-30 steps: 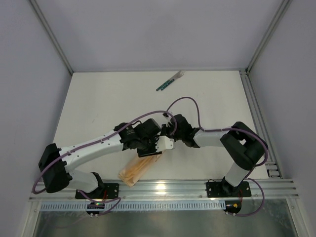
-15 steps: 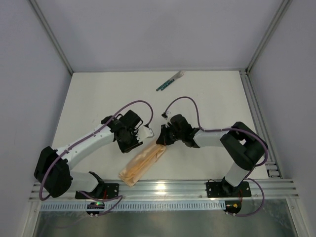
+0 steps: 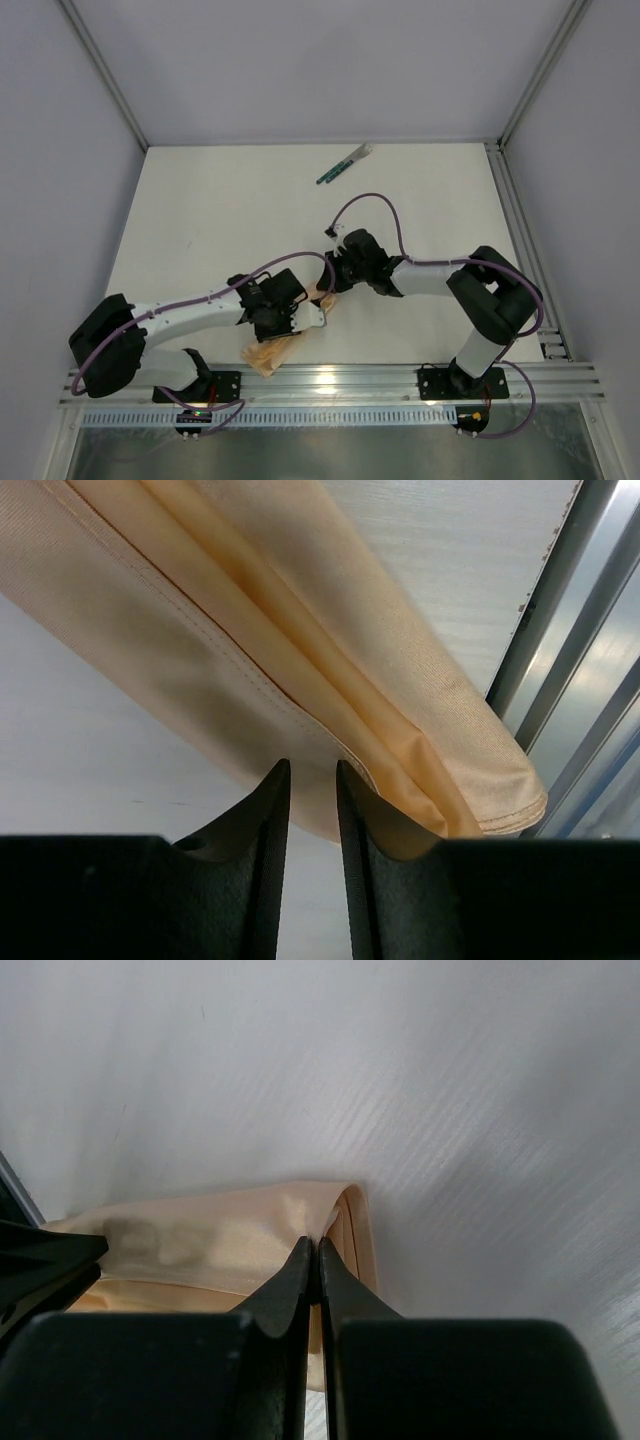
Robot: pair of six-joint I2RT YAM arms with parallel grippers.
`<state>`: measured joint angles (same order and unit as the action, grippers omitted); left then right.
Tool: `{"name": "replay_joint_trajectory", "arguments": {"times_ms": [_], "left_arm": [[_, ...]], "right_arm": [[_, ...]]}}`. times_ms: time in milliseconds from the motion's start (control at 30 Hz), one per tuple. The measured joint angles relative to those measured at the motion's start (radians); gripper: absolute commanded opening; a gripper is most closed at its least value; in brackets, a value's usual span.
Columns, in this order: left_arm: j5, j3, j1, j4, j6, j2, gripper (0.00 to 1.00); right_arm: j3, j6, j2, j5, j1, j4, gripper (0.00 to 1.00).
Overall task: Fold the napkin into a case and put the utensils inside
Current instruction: Pick up the top corner of the smaller rectangle folded napkin from the center of the board.
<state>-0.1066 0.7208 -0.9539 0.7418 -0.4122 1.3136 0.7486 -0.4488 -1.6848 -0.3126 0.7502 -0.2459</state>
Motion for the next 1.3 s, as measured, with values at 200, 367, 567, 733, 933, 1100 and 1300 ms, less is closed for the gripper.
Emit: {"name": "replay_joint_trajectory", "arguments": {"times_ms": [200,367,567,733,933,1100,1300], "left_arm": [[-0.002,-0.032,-0.056,-0.005,-0.074,0.0,0.25],[-0.025,-0.049,-0.072,0.002,-0.142,0.005,0.29],[-0.03,-0.021,-0.072,0.035,-0.169,0.003,0.35],[-0.054,0.071,-0.048,0.063,-0.172,-0.021,0.36],[-0.096,0.074,-0.029,0.124,-0.205,-0.041,0.42],[-0.124,0.014,-0.029,0.189,-0.248,-0.041,0.43],[-0.071,-0.05,-0.029,0.157,-0.259,-0.021,0.32]], "right_arm": [[0.013,0.008,0.0,0.006,0.0,0.027,0.04],[0.03,0.019,-0.006,0.007,0.001,0.047,0.04],[0.041,0.034,-0.006,0.007,0.001,0.063,0.04],[0.043,0.037,-0.016,0.007,0.001,0.064,0.04],[0.044,0.039,-0.029,0.007,0.001,0.064,0.04],[0.055,0.033,-0.052,0.02,0.001,0.071,0.04],[0.159,-0.012,-0.13,0.058,0.002,0.103,0.04]]}}
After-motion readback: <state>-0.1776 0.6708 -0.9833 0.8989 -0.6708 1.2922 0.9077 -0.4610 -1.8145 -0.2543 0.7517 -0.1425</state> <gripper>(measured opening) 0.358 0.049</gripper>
